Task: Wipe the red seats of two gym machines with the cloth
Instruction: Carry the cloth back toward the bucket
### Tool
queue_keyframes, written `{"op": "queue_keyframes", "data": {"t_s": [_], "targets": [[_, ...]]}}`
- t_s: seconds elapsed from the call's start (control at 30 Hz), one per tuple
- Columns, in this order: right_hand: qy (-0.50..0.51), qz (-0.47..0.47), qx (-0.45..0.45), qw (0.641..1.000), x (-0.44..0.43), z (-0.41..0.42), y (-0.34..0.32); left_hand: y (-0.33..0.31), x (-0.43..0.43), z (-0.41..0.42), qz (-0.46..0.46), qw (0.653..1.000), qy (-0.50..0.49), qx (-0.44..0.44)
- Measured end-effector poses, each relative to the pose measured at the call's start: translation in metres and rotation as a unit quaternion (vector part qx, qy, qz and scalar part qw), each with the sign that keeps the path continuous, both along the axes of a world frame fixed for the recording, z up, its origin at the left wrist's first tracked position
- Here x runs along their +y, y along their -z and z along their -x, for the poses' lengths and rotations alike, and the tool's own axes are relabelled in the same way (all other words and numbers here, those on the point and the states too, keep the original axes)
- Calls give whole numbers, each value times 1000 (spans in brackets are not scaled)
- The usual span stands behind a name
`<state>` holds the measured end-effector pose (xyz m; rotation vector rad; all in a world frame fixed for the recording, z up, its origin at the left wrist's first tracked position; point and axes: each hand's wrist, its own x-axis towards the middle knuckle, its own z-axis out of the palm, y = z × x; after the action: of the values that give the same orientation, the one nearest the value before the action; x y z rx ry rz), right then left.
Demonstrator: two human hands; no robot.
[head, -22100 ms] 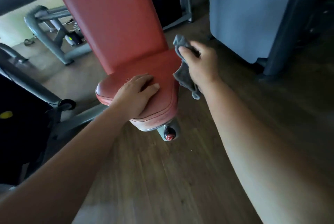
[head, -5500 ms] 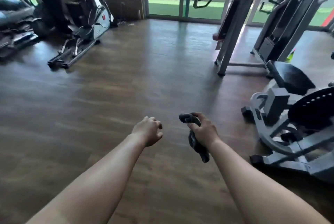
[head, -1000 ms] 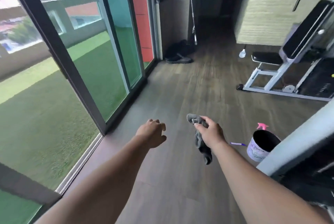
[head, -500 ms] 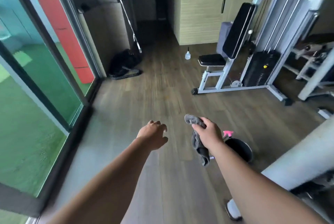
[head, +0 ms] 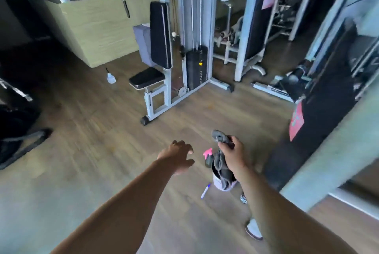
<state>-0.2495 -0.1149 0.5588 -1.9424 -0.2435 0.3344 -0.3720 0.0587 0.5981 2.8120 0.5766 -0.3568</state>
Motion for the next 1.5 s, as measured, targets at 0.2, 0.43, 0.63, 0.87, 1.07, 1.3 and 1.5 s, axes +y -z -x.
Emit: {"op": "queue_keyframes", "data": {"t_s": [0.2,0.43,0.63,0.87,1.07,1.3,1.5], "targets": [[184,3,71,980,-7,-43,-8,-5,-11,-95,119,984,131,-31],[253,-12,127,959,-3,-125,-4,6,-34,-177,245,961,128,-31],[100,-197,228,948,-8,-144,-14,4,-25,-237,326,941,-4,-93],[63,80,6,995,-18,-166,-7,18,-17,-289,479,866,-135,-54],[180,41,51,981,-25,-188,-2,27,-8,-310,576,765,-286,-37],[333,-128,272,894,-20,-220,61,94,8,-324,684,650,-324,70],[402,-154,352,831,-23,-226,149,210,7,-335,642,711,-280,53]]}}
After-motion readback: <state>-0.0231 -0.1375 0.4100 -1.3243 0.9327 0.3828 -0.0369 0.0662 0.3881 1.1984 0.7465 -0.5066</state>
